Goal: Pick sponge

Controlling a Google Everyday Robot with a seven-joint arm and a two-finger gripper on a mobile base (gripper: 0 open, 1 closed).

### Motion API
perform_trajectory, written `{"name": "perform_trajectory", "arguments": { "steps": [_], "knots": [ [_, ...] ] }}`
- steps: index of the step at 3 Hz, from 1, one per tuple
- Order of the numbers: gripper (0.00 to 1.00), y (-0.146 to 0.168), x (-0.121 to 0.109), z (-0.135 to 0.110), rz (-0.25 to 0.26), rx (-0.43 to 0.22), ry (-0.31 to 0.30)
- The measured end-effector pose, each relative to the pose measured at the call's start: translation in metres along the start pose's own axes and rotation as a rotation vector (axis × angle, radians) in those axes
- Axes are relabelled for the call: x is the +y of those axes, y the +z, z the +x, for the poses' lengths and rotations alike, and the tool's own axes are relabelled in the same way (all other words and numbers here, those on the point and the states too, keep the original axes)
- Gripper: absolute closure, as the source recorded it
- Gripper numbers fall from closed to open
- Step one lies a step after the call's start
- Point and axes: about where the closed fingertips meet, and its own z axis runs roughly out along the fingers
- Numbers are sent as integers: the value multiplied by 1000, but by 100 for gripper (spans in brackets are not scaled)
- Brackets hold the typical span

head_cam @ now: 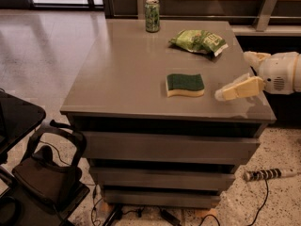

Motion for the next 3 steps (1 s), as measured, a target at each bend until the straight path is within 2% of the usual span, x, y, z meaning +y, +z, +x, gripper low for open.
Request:
{"name": "perform_trajectory", "arguments": {
  "steps": [1, 2, 3],
  "knots": [
    [0, 27, 4, 0, -35, -51, 28],
    [0, 43, 10, 4, -27, -57, 40],
    [0, 55, 10, 22, 6, -58, 63]
  ]
}}
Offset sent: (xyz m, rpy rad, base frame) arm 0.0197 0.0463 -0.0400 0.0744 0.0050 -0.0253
